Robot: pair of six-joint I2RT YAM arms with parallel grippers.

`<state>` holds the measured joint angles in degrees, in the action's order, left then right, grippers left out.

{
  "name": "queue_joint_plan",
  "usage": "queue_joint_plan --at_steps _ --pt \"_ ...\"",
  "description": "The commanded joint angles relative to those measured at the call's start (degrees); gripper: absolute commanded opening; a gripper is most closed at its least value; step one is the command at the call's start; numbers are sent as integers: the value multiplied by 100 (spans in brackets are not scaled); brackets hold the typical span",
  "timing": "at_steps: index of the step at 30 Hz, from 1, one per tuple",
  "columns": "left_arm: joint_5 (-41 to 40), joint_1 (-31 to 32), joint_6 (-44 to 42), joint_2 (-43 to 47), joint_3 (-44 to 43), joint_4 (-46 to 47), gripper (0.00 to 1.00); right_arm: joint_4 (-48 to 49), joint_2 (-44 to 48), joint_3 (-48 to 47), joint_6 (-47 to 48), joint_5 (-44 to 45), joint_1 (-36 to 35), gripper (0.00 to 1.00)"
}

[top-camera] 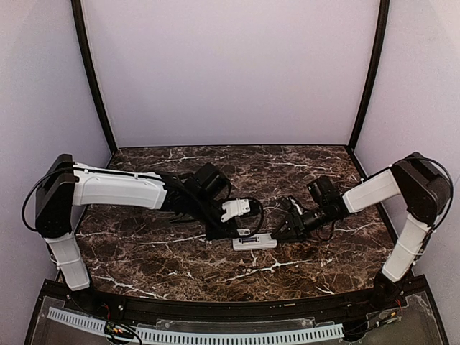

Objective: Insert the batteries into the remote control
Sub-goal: Move the remote control without the battery cover to the center of the board, then load the battery cover onto the remote control without the battery cover.

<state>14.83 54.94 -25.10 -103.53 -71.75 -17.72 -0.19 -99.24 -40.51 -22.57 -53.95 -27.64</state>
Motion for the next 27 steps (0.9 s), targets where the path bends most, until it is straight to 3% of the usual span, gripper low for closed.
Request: queue_joint_plan --at_steps 1,11,19,27 --pt "-217 74 18 -170 -237 -521 19 245 -139 -244 -108 -105 -133 52" --pt "-461 112 -52 -519 -717 -950 20 244 -188 -438 -141 -232 -176 52" --pt "-509 142 -21 -785 -990 -1140 21 37 -123 -318 -30 -2 -19 59" --pt "-567 197 -39 -1039 -1253 -1267 22 -166 -17 -240 65 120 180 59"
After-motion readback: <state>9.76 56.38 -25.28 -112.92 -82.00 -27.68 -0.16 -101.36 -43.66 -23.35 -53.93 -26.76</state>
